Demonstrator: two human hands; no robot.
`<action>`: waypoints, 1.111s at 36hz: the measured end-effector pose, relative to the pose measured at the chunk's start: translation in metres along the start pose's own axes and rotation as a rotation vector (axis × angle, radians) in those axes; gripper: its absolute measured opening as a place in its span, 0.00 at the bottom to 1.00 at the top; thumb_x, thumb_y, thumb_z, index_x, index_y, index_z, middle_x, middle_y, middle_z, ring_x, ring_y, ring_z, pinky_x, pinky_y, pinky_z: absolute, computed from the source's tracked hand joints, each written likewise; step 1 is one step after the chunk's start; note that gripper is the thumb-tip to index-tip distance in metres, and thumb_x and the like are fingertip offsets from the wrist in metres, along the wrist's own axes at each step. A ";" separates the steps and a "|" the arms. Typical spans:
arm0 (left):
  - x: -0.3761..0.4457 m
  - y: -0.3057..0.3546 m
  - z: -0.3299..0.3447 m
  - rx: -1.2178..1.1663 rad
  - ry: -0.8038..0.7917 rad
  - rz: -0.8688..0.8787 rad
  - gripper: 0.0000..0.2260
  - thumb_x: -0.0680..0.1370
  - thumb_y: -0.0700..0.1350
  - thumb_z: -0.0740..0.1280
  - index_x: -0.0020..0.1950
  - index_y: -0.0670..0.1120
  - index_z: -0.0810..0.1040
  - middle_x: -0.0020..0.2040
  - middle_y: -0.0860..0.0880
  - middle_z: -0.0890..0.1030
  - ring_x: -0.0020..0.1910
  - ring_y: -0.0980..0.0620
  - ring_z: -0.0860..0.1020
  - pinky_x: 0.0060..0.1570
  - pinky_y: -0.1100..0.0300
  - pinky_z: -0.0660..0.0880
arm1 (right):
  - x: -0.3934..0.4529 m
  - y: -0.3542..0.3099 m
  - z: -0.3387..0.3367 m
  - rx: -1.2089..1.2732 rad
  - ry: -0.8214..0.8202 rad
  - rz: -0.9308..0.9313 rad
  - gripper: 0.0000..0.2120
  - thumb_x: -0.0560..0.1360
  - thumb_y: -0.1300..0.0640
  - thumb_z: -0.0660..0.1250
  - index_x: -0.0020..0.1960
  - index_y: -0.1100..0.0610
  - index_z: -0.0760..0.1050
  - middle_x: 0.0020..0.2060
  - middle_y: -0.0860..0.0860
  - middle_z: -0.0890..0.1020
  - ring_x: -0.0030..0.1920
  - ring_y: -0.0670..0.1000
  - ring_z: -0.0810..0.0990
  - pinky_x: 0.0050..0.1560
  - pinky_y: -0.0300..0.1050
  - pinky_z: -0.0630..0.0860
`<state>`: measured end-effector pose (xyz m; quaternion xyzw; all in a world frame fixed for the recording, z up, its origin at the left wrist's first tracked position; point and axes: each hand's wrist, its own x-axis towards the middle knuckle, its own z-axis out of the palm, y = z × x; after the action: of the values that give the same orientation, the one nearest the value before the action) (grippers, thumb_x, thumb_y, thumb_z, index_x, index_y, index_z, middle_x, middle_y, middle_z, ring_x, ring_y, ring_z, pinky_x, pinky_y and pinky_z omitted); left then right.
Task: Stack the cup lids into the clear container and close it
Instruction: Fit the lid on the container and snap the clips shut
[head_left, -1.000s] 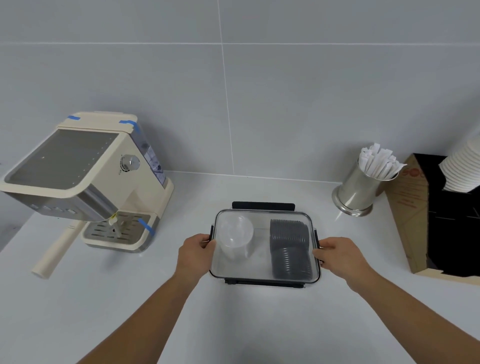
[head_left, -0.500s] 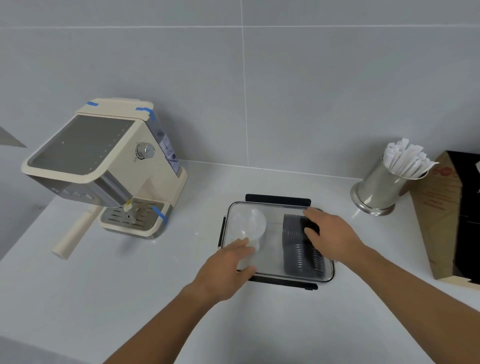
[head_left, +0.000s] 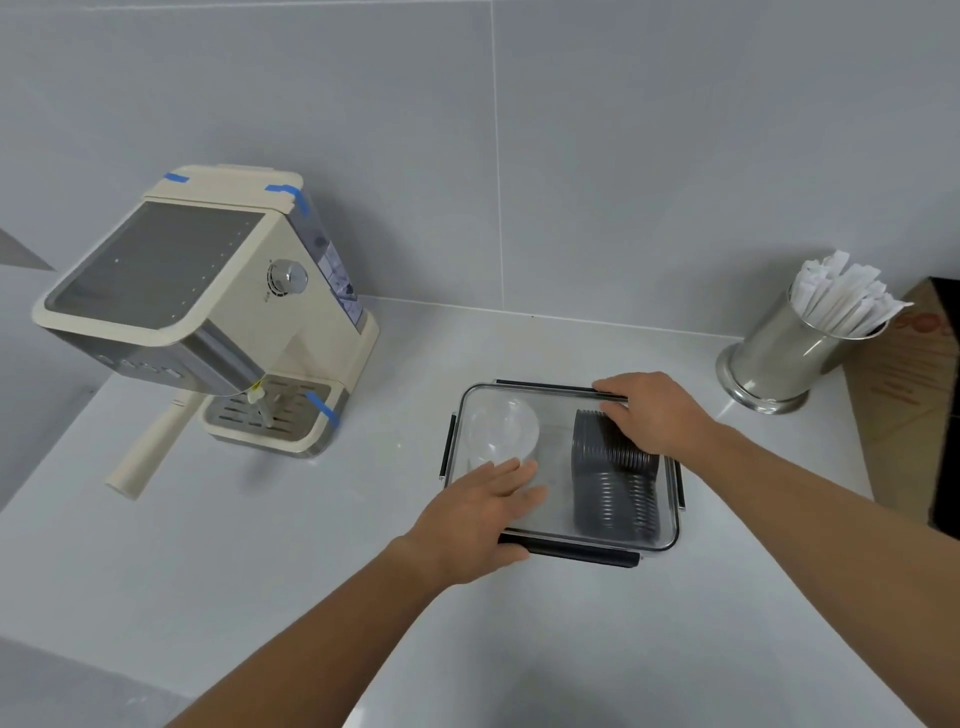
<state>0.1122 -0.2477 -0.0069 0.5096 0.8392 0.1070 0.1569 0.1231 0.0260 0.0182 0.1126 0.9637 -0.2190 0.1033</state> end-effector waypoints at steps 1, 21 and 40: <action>0.000 -0.001 0.003 0.022 0.010 0.019 0.31 0.71 0.53 0.74 0.71 0.46 0.73 0.74 0.45 0.70 0.73 0.44 0.69 0.72 0.50 0.60 | 0.002 0.000 0.000 0.015 0.002 -0.004 0.18 0.81 0.55 0.62 0.69 0.56 0.74 0.67 0.55 0.77 0.67 0.56 0.74 0.68 0.45 0.66; -0.001 0.003 0.024 0.159 0.248 0.085 0.32 0.66 0.53 0.78 0.66 0.48 0.70 0.65 0.46 0.80 0.66 0.46 0.77 0.69 0.50 0.65 | 0.020 -0.009 -0.007 0.076 -0.053 -0.001 0.13 0.81 0.54 0.60 0.53 0.57 0.83 0.47 0.51 0.85 0.47 0.52 0.79 0.49 0.45 0.74; -0.030 -0.012 -0.014 -0.652 0.250 -0.510 0.44 0.67 0.56 0.78 0.76 0.63 0.55 0.73 0.69 0.57 0.71 0.71 0.58 0.68 0.70 0.59 | -0.077 0.015 0.014 0.459 0.201 0.341 0.21 0.75 0.60 0.67 0.67 0.46 0.75 0.58 0.47 0.83 0.60 0.50 0.80 0.56 0.40 0.74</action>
<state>0.1105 -0.2800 0.0072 0.1927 0.8731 0.3853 0.2281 0.2027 0.0197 0.0191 0.3143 0.8616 -0.3982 0.0147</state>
